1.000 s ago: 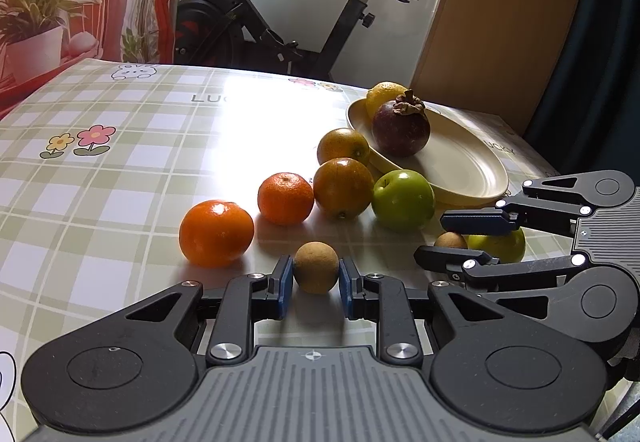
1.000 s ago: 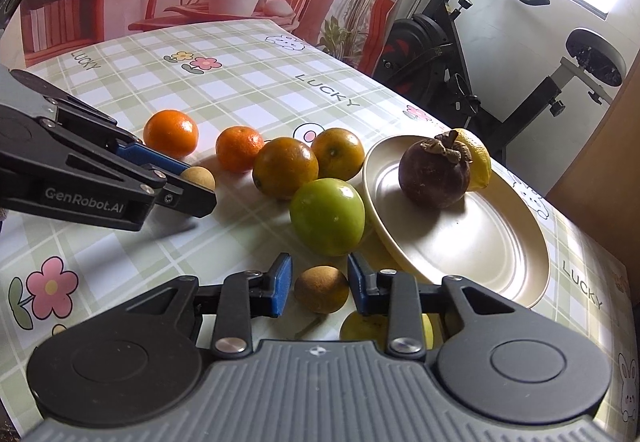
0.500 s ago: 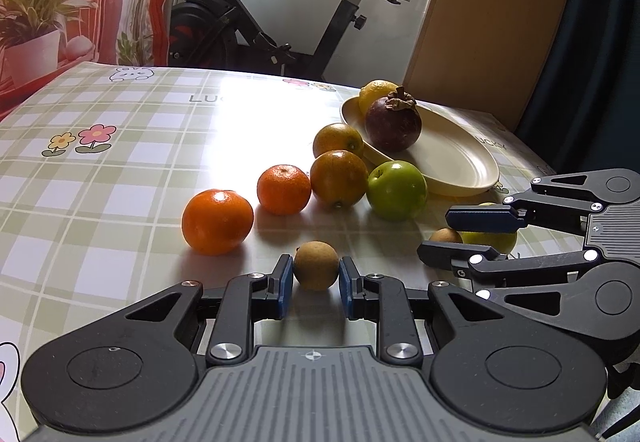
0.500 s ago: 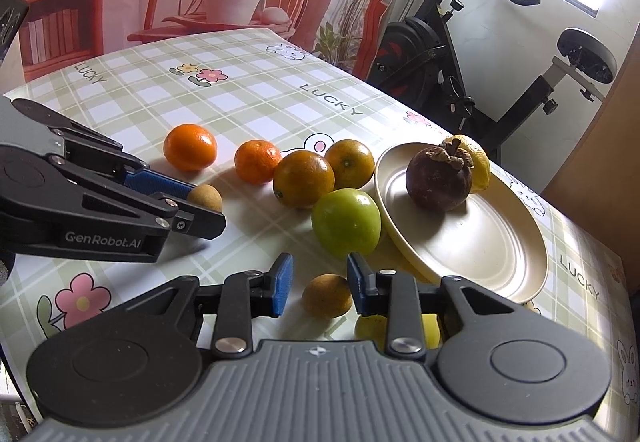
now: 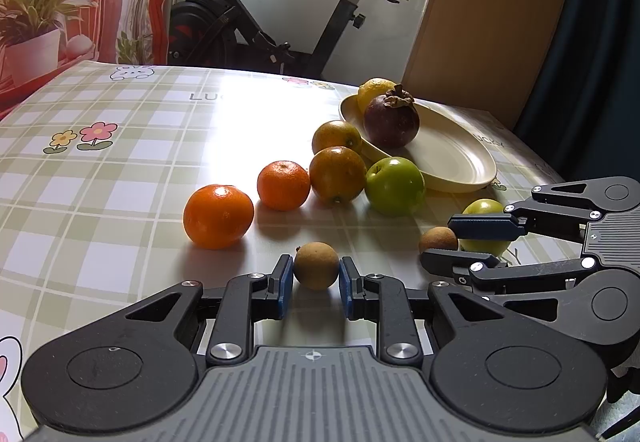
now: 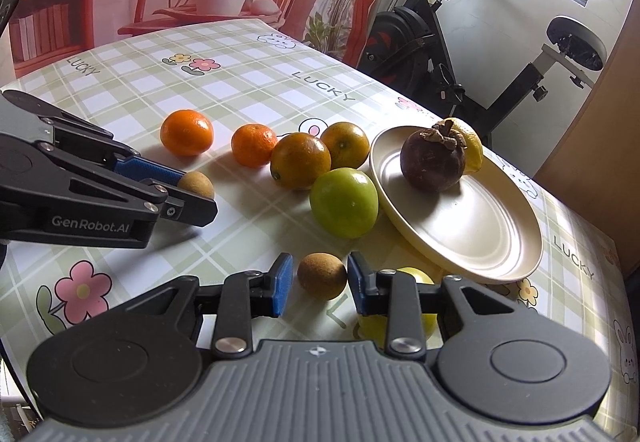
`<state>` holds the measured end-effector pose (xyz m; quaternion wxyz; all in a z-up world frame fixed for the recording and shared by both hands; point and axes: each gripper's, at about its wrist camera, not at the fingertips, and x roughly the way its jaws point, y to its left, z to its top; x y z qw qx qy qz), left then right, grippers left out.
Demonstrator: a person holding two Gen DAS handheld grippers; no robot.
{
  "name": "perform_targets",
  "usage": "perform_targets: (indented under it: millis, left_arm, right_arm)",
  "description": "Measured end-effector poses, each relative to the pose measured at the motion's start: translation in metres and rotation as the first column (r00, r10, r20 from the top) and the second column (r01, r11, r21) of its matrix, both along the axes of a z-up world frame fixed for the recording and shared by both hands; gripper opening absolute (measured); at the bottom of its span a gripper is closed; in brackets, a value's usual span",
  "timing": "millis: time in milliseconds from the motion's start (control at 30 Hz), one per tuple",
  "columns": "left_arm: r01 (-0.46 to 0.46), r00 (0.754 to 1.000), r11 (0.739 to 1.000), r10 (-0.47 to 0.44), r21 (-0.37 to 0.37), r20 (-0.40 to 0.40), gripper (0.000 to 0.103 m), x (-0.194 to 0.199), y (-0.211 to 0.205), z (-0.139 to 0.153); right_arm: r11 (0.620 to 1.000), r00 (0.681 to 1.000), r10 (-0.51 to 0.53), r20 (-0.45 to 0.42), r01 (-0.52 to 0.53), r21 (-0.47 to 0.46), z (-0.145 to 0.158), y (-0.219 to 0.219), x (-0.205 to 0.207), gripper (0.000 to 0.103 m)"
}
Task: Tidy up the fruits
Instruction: 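Lift both kiwis and carry them toward the cream plate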
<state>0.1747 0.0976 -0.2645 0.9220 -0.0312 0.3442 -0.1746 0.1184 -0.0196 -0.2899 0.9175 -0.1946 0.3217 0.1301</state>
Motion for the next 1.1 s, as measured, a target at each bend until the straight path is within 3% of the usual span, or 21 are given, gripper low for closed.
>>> perform_targets:
  millis: [467, 733, 1100]
  left_arm:
    - [0.014, 1.000, 1.000, -0.014, 0.013, -0.005, 0.026, -0.005, -0.001, 0.000]
    - [0.018, 1.000, 1.000, -0.018, 0.020, -0.009, 0.026, -0.008, -0.002, 0.000]
    - [0.022, 1.000, 0.999, -0.022, 0.039, -0.009, 0.026, -0.019, -0.006, 0.005]
  right_arm:
    - [0.999, 1.000, 0.005, -0.015, -0.005, 0.041, 0.000, 0.000, -0.002, 0.027]
    - [0.984, 0.998, -0.042, -0.051, 0.050, 0.171, 0.002, -0.008, 0.012, 0.028]
    - [0.965, 0.996, -0.074, -0.043, 0.082, 0.248, 0.004, -0.016, 0.001, 0.028]
